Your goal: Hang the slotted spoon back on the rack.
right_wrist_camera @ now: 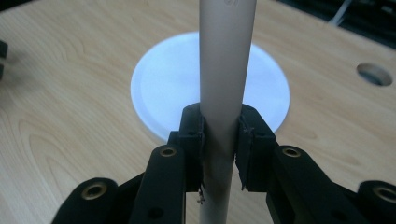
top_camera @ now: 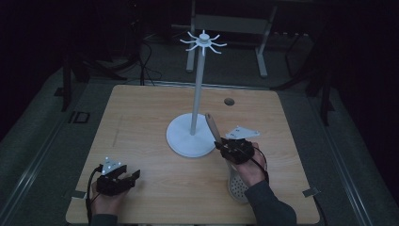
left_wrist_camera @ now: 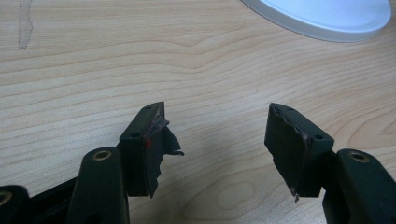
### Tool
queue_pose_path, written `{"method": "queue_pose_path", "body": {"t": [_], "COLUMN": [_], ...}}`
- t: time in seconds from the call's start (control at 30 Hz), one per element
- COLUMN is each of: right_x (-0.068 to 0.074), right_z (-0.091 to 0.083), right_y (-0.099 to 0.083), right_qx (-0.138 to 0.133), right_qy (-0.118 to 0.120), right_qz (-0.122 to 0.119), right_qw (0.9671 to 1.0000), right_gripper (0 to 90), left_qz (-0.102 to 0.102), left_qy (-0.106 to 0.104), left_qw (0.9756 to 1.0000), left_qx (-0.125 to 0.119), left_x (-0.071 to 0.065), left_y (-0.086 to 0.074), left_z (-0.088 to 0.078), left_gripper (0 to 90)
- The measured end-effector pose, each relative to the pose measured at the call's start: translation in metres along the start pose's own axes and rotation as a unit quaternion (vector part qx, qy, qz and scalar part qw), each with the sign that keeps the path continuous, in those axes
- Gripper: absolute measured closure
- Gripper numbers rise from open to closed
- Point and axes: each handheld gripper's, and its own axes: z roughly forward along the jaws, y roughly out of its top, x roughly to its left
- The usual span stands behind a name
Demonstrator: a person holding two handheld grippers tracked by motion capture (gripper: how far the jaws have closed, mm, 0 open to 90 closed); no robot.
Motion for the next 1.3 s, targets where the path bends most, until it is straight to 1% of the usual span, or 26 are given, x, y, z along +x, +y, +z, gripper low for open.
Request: {"method": "queue_pose_path", "body": {"t": [0.07, 0.1, 0.13, 0.3, 0.37, 0.4, 0.47, 0.53, 0.63, 0.93, 1.1, 1.3], "right_x": [0.0, 0.0, 0.0, -0.001, -0.001, -0.001, -0.001, -0.001, 0.0, 0.002, 0.002, 0.003], "right_z": [-0.003, -0.003, -0.005, -0.007, -0.009, -0.009, -0.011, -0.011, -0.013, -0.014, -0.016, -0.018], "right_y": [0.002, 0.002, 0.003, 0.006, 0.008, 0.008, 0.01, 0.01, 0.014, 0.02, 0.023, 0.028], "right_qx": [-0.012, -0.012, -0.02, -0.033, -0.045, -0.045, -0.055, -0.055, -0.067, -0.082, -0.097, -0.106], "right_qy": [-0.002, -0.002, -0.004, -0.007, -0.01, -0.01, -0.012, -0.012, -0.014, -0.016, -0.016, -0.015], "right_qz": [0.0, 0.0, -0.001, 0.001, 0.002, 0.002, -0.001, -0.001, -0.005, -0.007, -0.008, -0.009], "right_qw": [0.9999, 0.9999, 0.9998, 0.9994, 0.999, 0.999, 0.9984, 0.9984, 0.9976, 0.9965, 0.9951, 0.9942], "right_gripper": [74.0, 74.0, 73.9, 74.0, 73.9, 73.9, 74.0, 74.0, 74.0, 74.0, 74.0, 74.0], "left_qz": [0.0, 0.0, 0.0, 0.0, -0.002, -0.002, -0.001, -0.001, -0.001, -0.001, -0.001, -0.001], "left_qy": [0.0, 0.0, 0.0, 0.0, 0.0, 0.0, 0.0, 0.0, 0.0, 0.0, 0.0, 0.0], "left_qw": [1.0, 1.0, 1.0, 1.0, 1.0, 1.0, 1.0, 1.0, 1.0, 1.0, 1.0, 1.0], "left_qx": [0.0, 0.0, 0.0, 0.0, -0.002, -0.002, -0.001, -0.001, -0.001, -0.001, -0.002, -0.001], "left_x": [0.0, 0.0, 0.0, 0.0, 0.0, 0.0, 0.0, 0.0, 0.0, 0.0, 0.0, 0.0], "left_y": [0.0, 0.0, 0.0, 0.0, 0.0, 0.0, 0.0, 0.0, 0.0, 0.0, 0.0, 0.0], "left_z": [0.0, 0.0, 0.0, 0.0, 0.0, 0.0, 0.0, 0.0, 0.0, -0.001, 0.0, 0.0], "left_gripper": [39.2, 39.2, 39.2, 39.2, 39.2, 39.2, 39.2, 39.2, 39.2, 39.2, 39.2, 39.1]}}
